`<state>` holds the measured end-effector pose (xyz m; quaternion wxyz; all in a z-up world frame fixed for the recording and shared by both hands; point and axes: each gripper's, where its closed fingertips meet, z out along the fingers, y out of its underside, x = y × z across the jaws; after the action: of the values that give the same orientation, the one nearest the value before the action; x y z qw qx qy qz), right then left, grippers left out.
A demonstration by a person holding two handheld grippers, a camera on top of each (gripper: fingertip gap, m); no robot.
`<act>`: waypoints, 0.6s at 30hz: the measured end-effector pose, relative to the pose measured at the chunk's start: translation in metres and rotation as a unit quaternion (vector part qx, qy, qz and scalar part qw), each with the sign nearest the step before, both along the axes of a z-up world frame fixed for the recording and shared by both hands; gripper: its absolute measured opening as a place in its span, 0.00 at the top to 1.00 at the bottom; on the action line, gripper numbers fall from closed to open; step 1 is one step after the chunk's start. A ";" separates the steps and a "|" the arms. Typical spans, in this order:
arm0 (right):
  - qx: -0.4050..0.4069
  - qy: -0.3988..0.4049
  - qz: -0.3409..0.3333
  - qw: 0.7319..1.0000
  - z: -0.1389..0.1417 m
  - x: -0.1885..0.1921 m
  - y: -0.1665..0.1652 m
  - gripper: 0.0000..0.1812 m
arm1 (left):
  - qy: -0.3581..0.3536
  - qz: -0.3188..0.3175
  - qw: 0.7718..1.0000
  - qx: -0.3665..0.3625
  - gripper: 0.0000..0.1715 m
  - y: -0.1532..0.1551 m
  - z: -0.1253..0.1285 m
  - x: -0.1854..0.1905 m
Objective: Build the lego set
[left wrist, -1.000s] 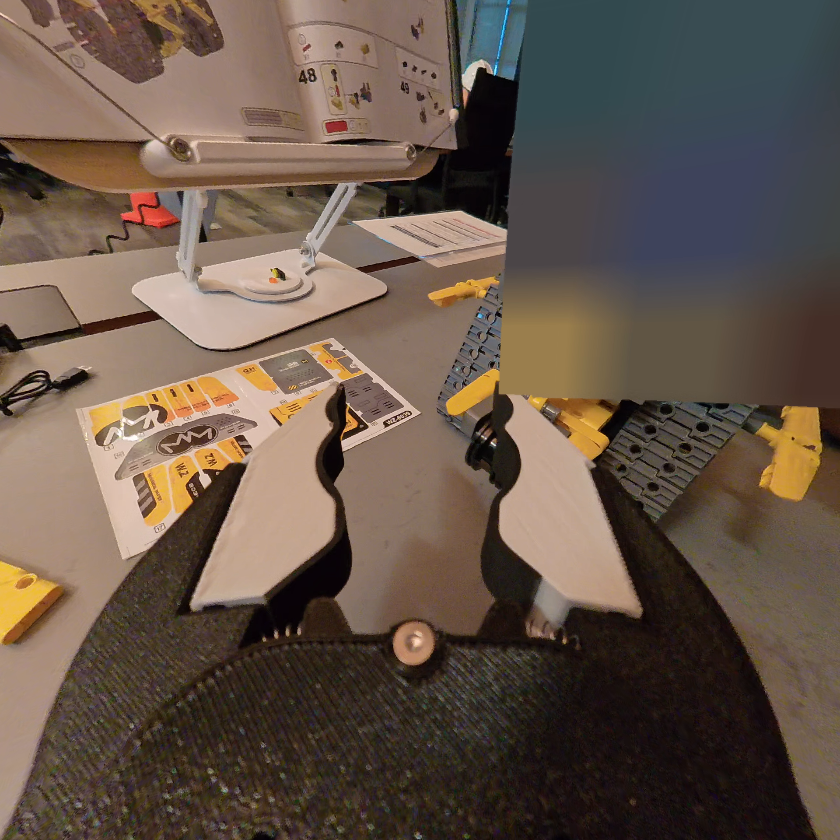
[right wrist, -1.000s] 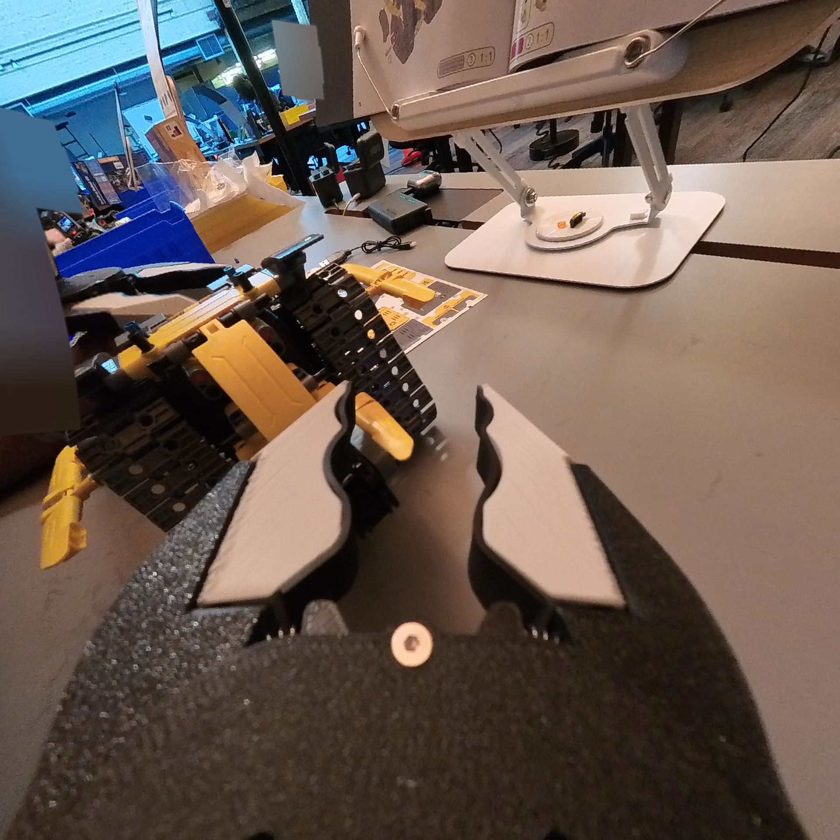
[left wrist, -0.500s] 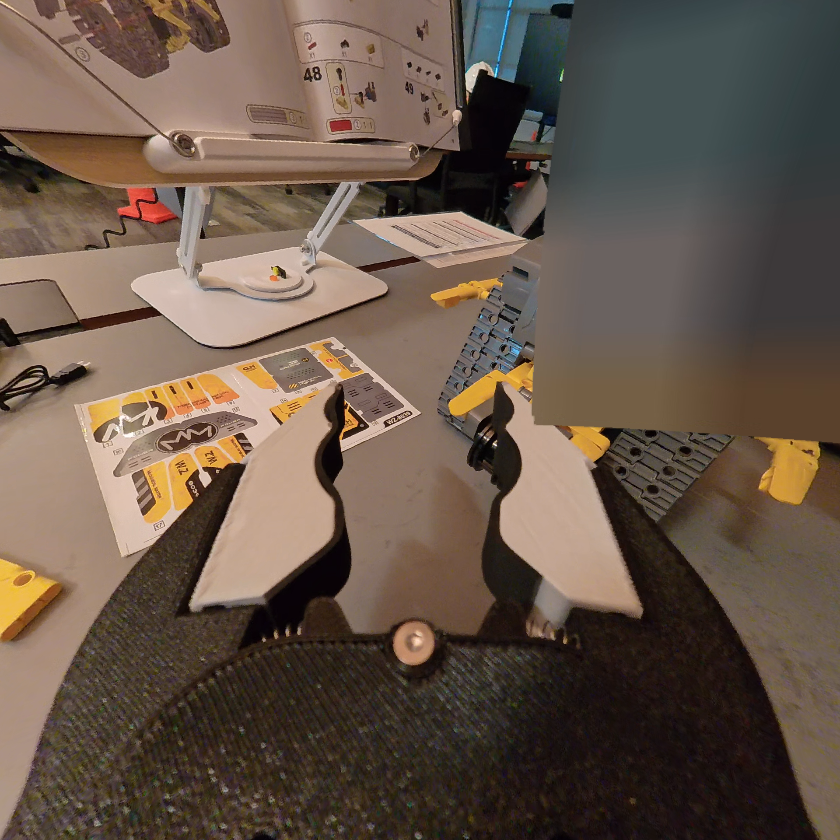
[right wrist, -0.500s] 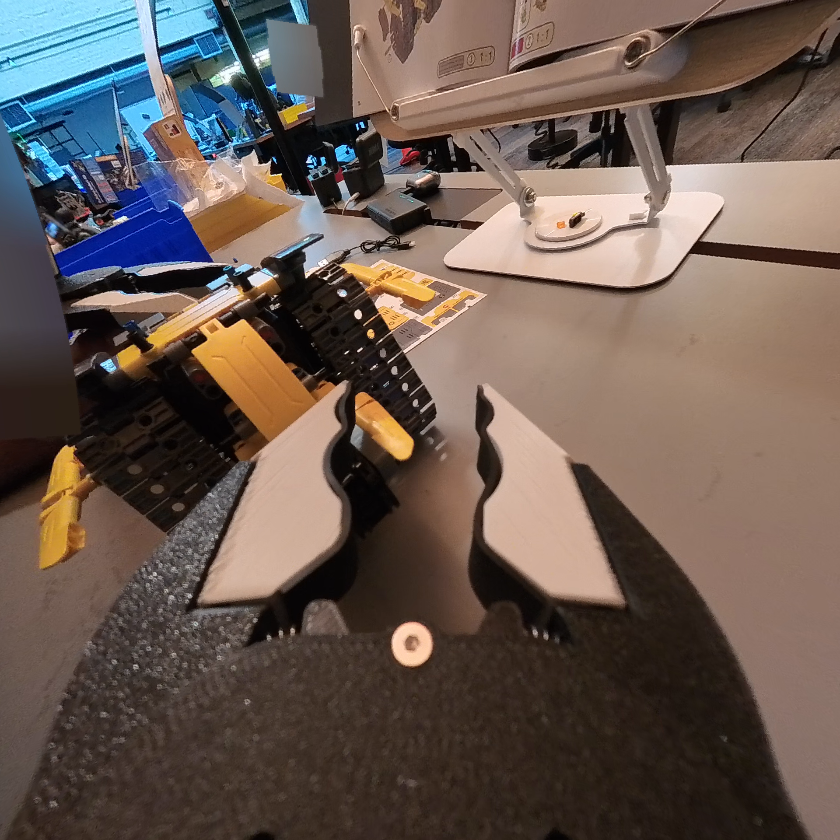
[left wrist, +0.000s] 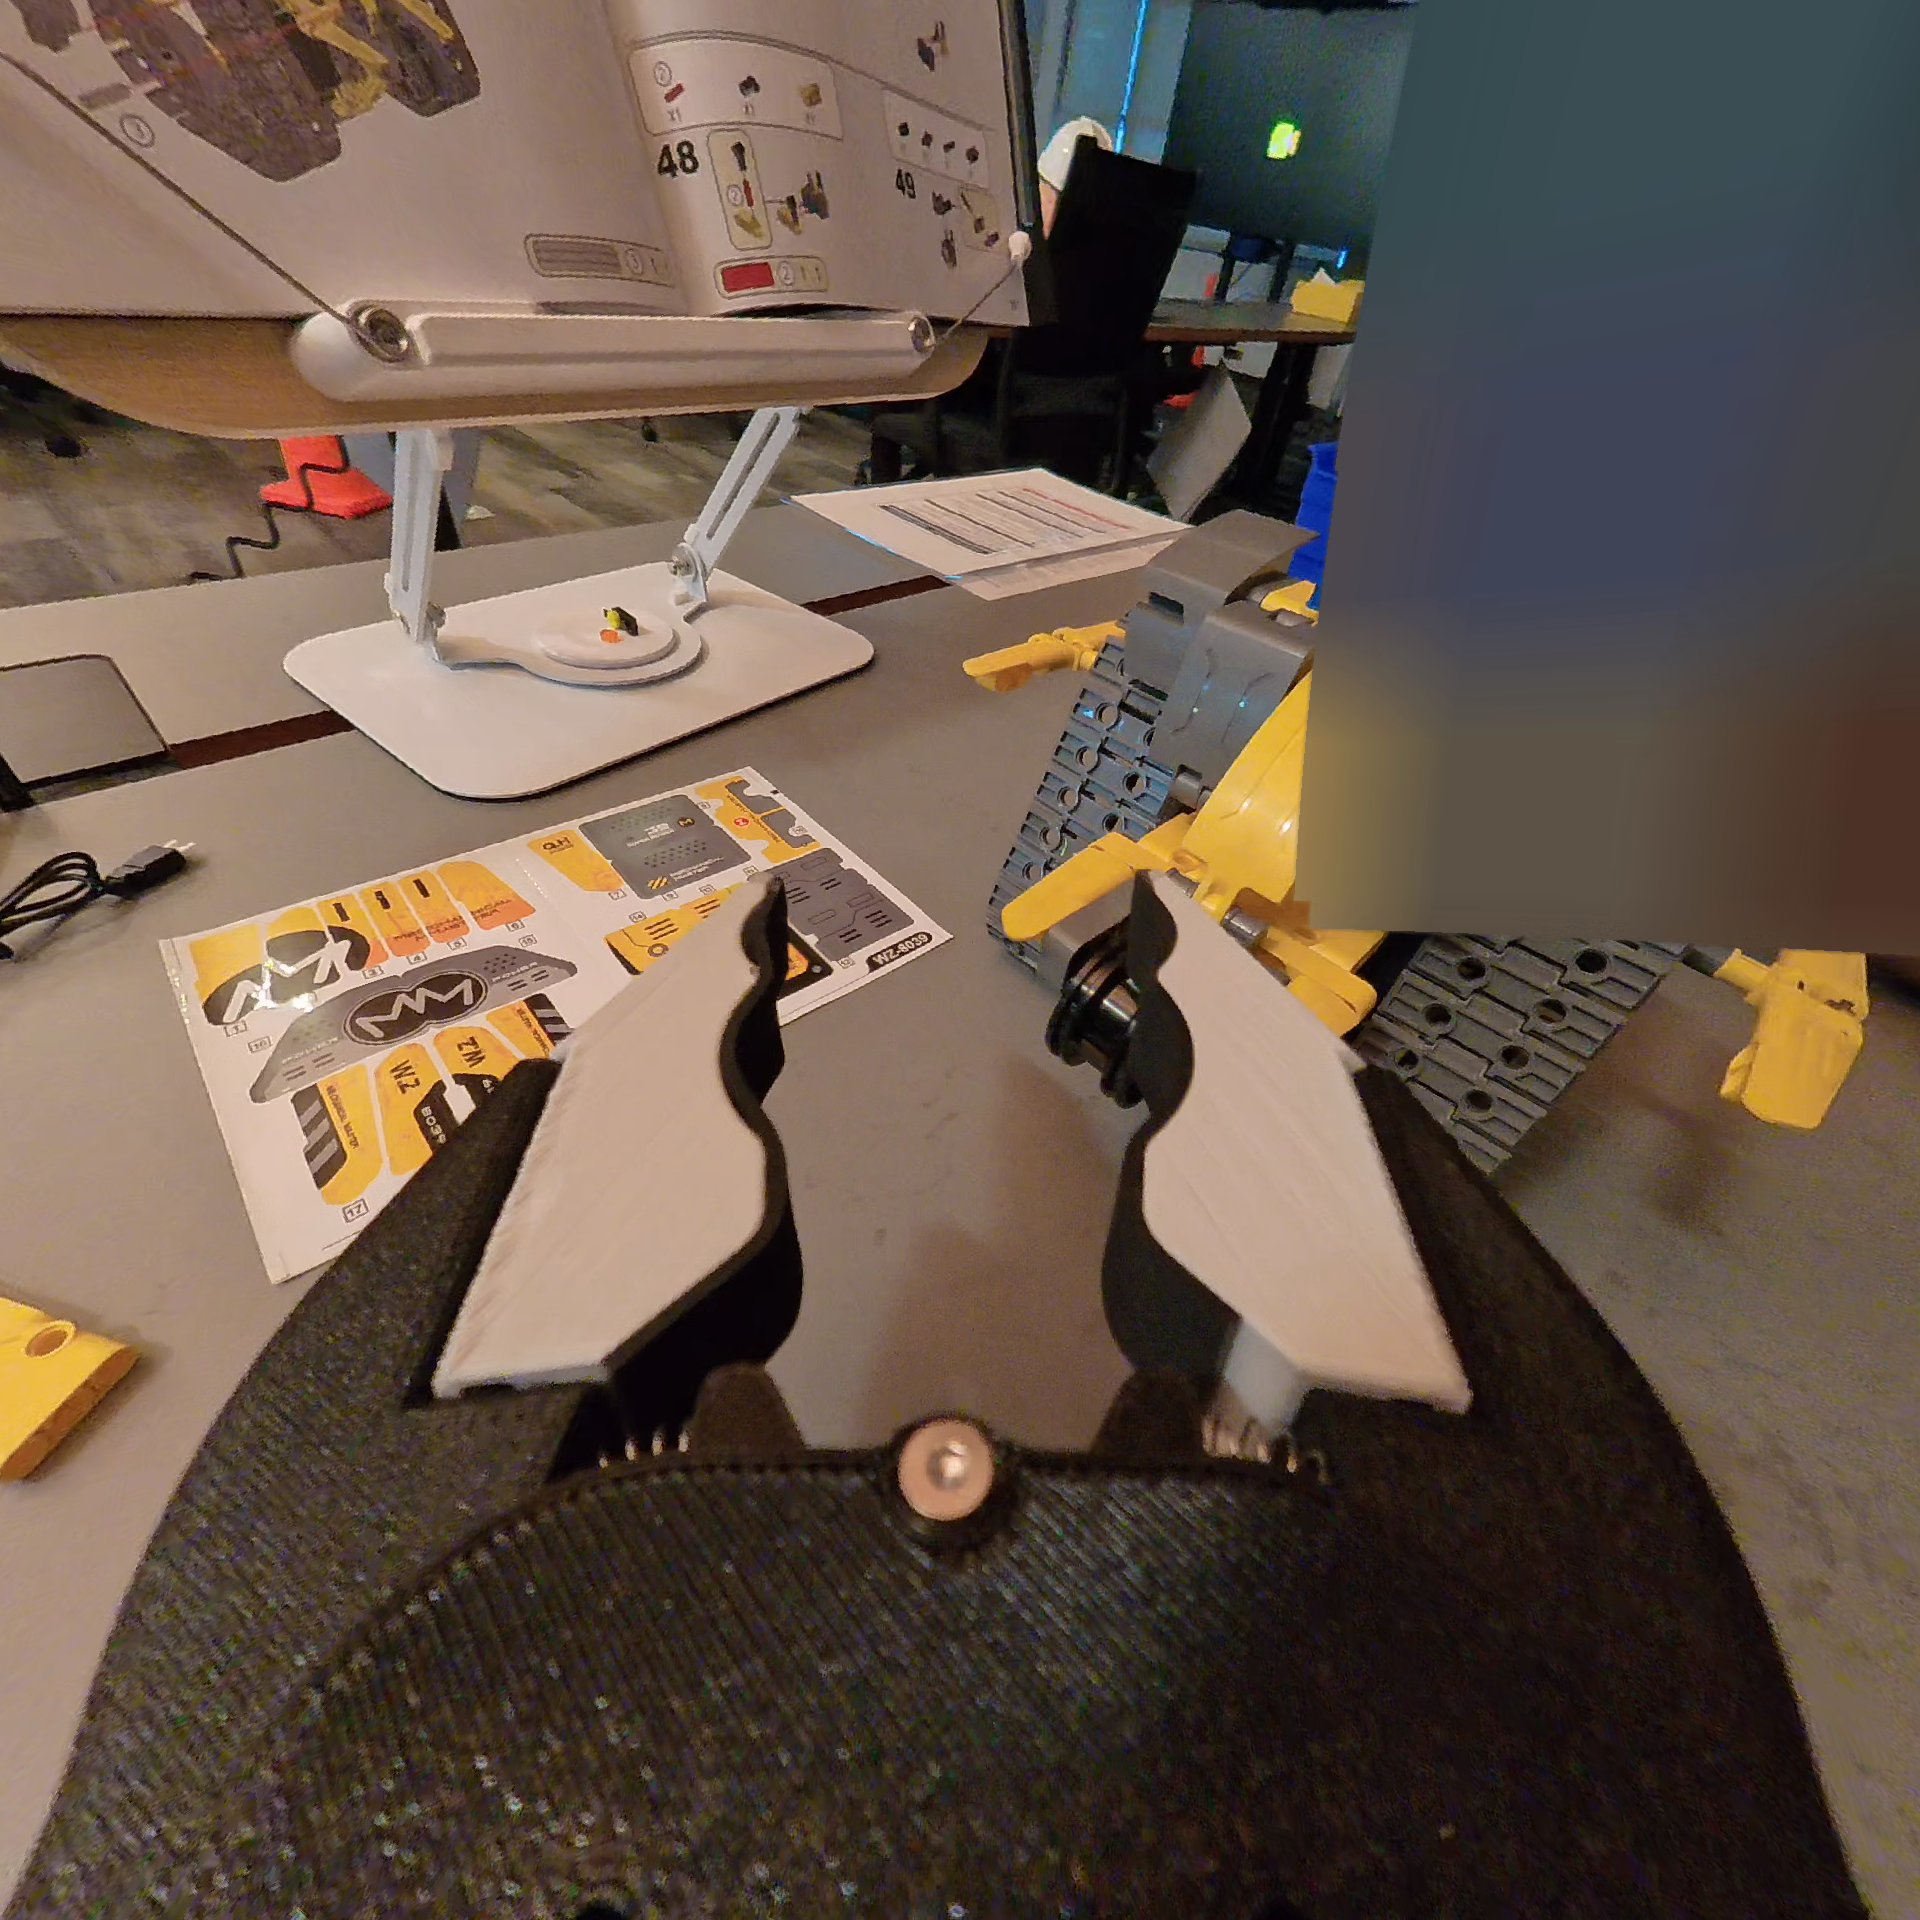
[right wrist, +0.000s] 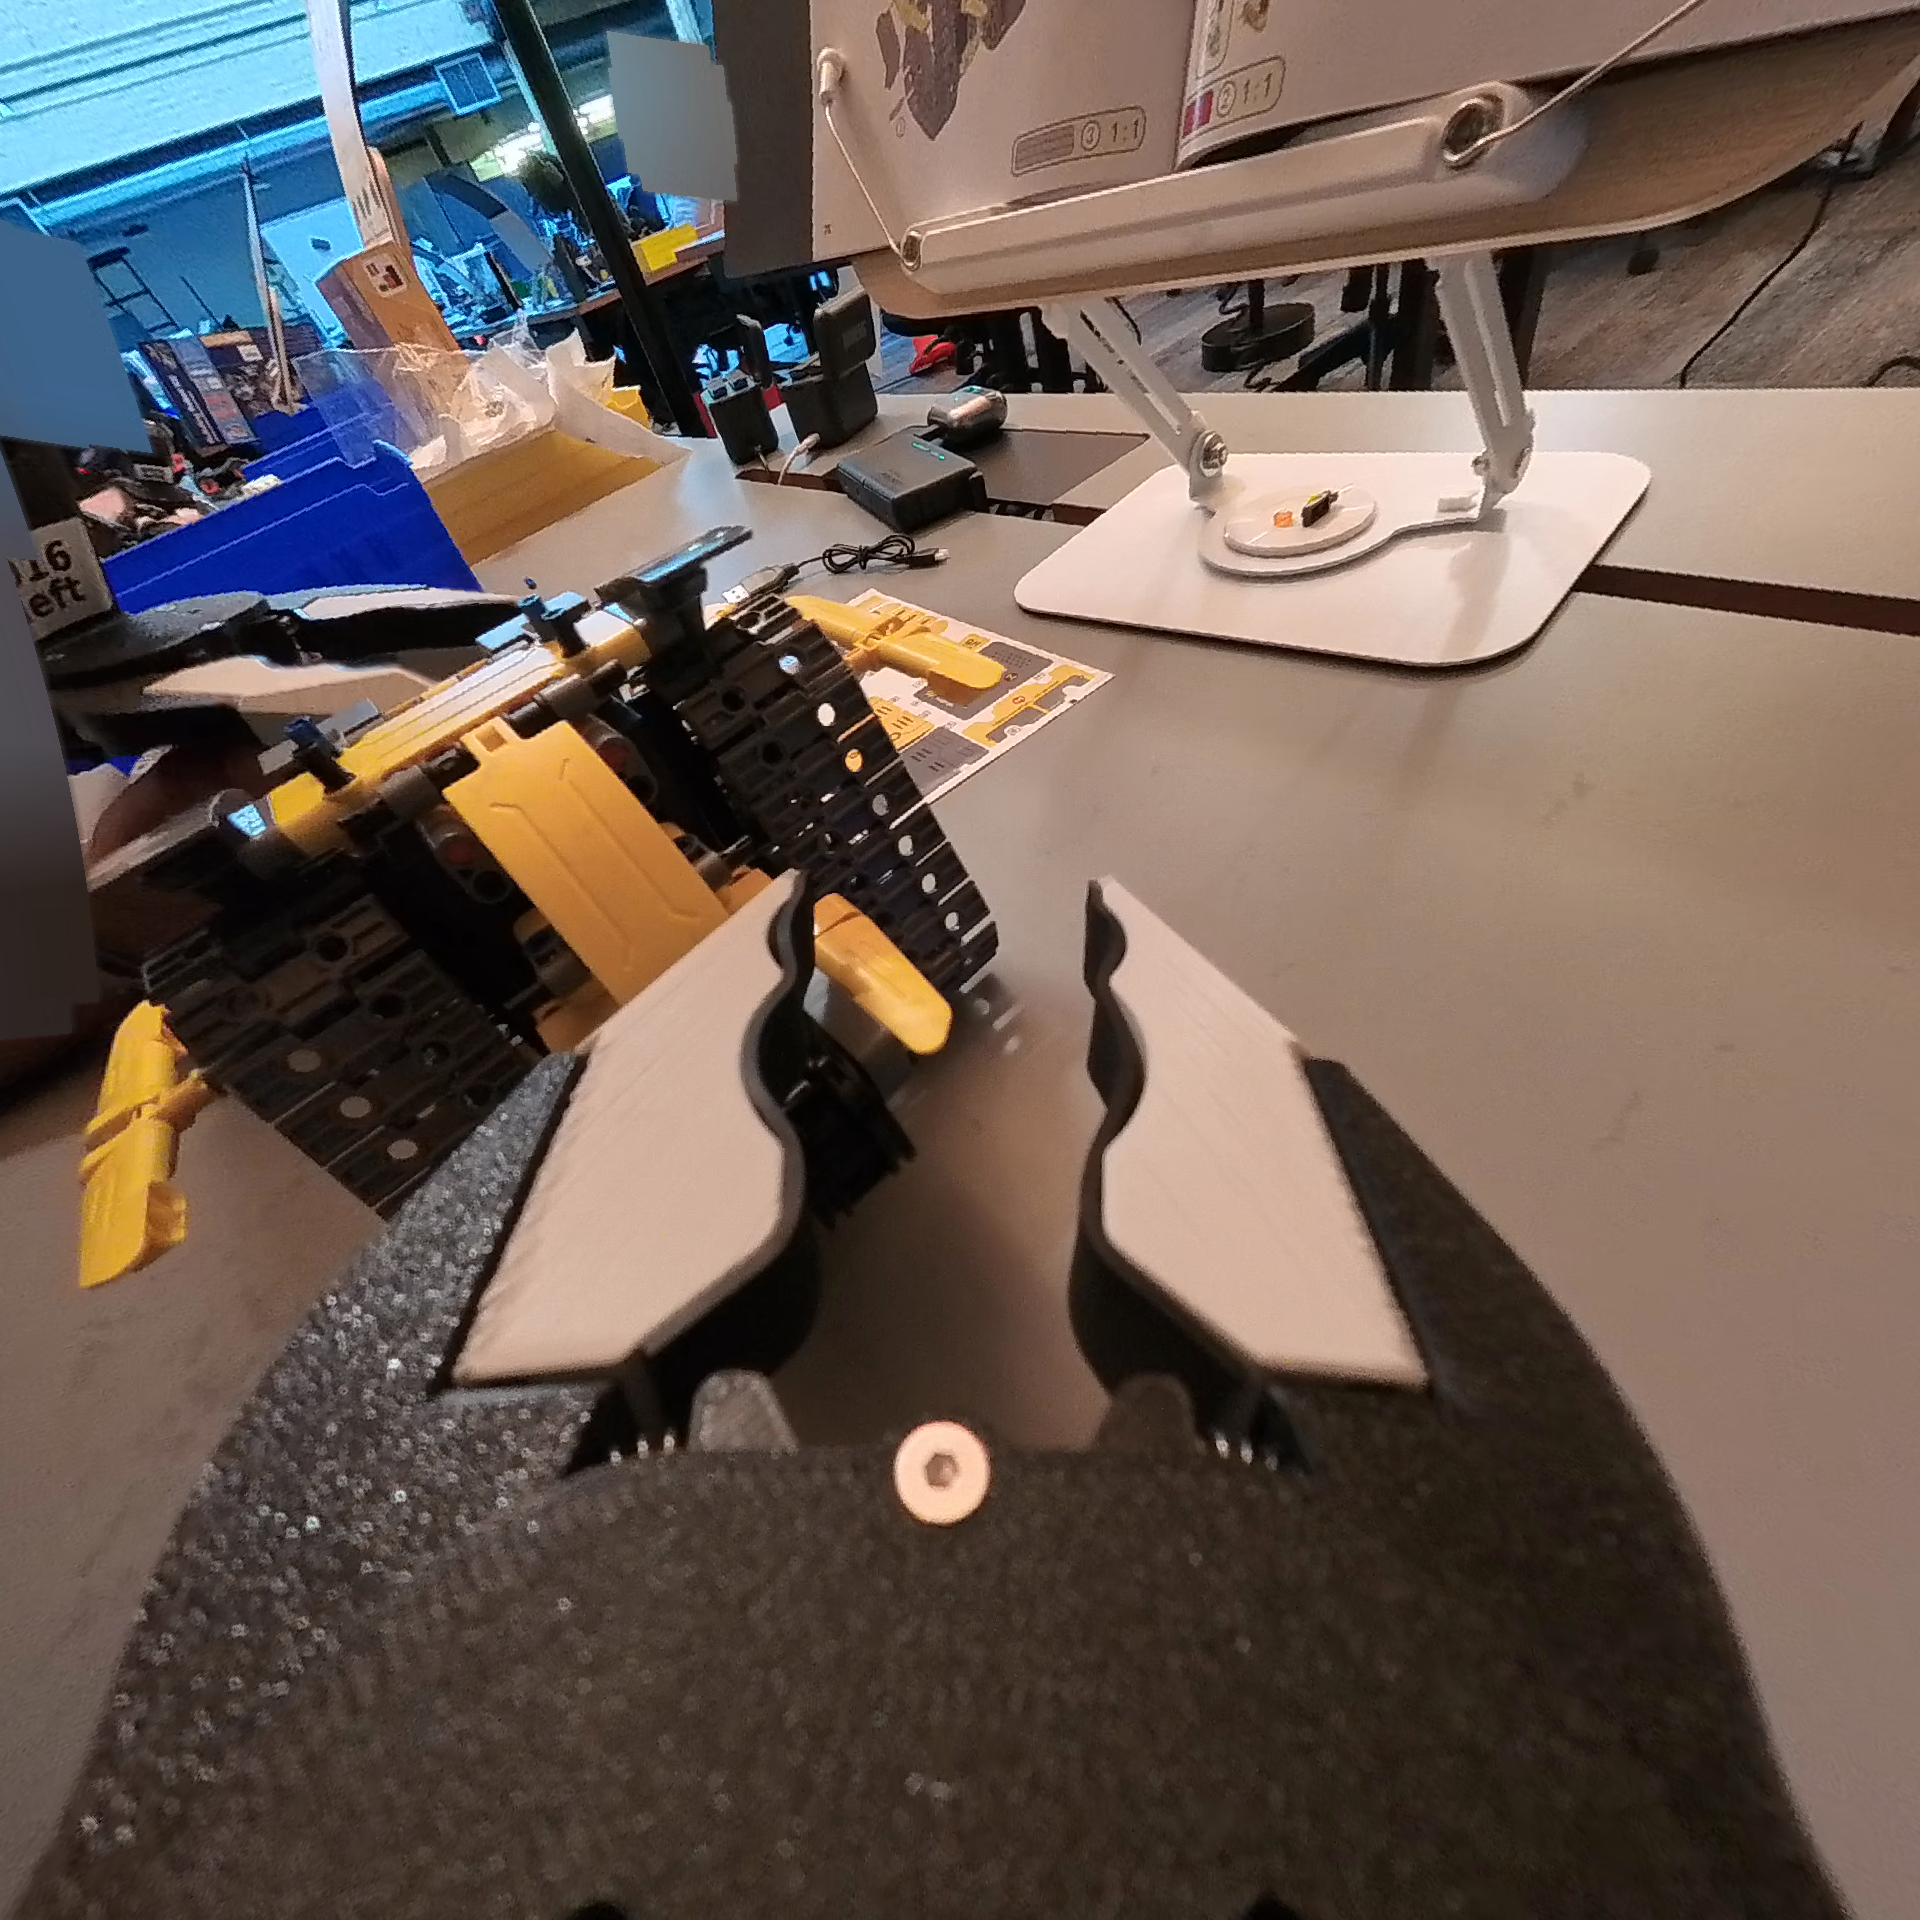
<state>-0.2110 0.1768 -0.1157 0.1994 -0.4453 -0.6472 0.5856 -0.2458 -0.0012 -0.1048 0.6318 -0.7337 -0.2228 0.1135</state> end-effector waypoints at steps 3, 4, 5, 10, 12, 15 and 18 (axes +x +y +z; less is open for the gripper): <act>-0.002 -0.002 -0.001 1.000 0.000 0.000 0.001 0.72 | 0.006 -0.001 1.000 -0.006 0.63 0.001 -0.001 0.001; 0.000 -0.001 -0.002 1.000 0.000 0.000 0.001 0.72 | 0.007 -0.002 1.000 -0.007 0.63 0.001 -0.001 0.002; 0.004 0.001 -0.004 1.000 0.000 0.000 0.000 0.72 | 0.008 -0.002 1.000 -0.008 0.63 0.002 -0.001 0.002; 0.008 -0.012 0.012 1.000 -0.001 0.006 -0.013 0.77 | 0.004 -0.002 1.000 -0.015 0.63 0.003 -0.003 0.001; -0.003 -0.029 0.033 0.999 -0.003 0.013 -0.025 0.85 | 0.000 -0.001 1.000 -0.013 0.63 0.002 -0.003 0.000; -0.015 -0.050 0.054 0.997 -0.004 0.021 -0.037 0.87 | -0.004 -0.008 1.000 0.004 0.63 0.001 0.000 -0.001; -0.014 -0.075 0.086 0.993 -0.008 0.031 -0.049 0.86 | 0.002 -0.016 0.999 0.035 0.62 -0.003 0.008 -0.001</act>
<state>-0.1804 0.1277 -0.1233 0.0929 -0.4335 -0.6880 0.5746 -0.2466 -0.0044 -0.0964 0.6593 -0.7144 -0.2137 0.0967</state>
